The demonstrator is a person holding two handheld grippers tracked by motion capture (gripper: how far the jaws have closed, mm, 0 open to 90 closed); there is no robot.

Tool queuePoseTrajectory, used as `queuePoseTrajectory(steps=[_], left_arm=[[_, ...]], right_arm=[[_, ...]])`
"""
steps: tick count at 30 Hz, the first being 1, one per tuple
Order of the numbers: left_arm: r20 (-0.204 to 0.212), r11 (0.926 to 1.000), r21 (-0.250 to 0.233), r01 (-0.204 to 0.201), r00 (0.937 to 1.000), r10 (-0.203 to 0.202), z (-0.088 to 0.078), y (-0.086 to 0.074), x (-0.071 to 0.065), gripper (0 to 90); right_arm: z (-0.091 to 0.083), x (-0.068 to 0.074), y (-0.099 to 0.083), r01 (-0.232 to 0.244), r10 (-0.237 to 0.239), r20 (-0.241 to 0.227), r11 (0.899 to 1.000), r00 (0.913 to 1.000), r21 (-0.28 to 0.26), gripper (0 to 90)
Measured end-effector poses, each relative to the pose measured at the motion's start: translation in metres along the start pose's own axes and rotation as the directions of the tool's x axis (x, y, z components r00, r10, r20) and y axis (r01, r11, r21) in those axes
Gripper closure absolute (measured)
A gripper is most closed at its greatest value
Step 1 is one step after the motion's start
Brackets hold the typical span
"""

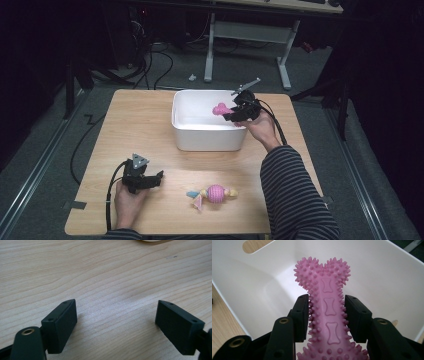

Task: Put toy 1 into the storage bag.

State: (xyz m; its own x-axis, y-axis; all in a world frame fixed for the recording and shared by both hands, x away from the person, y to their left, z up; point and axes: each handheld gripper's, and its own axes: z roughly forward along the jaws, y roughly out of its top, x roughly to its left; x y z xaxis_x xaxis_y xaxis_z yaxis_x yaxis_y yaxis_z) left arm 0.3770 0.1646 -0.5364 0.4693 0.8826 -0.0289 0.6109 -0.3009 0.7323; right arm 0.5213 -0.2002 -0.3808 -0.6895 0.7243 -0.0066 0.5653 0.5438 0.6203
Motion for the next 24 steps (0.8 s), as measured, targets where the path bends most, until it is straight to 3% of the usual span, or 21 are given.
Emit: queuePoseTrajectory(steps=[6,18,24], left_arm=[[-0.002,1.0000,-0.002,0.000,1.0000,0.000,0.0001,-0.0001,-0.0001,18.1],[-0.001,1.0000,-0.002,0.000,1.0000,0.000,0.0002,0.0000,0.0000,18.1],[0.002,1.0000,-0.004,0.003,1.0000,-0.003,0.0003,0.0001,0.0007,18.4]], right_arm=[[0.0012,0.0001,-0.0021,0.015,-0.015,0.007,0.999,0.9999,0.028,56.7],[0.0082,-0.0025,-0.0080,-0.005,0.005,-0.007,0.998,1.0000,0.055,54.7],[0.0037,-0.0030,-0.0075,-0.017,0.018,-0.021,0.999,0.9996,0.034,54.9]])
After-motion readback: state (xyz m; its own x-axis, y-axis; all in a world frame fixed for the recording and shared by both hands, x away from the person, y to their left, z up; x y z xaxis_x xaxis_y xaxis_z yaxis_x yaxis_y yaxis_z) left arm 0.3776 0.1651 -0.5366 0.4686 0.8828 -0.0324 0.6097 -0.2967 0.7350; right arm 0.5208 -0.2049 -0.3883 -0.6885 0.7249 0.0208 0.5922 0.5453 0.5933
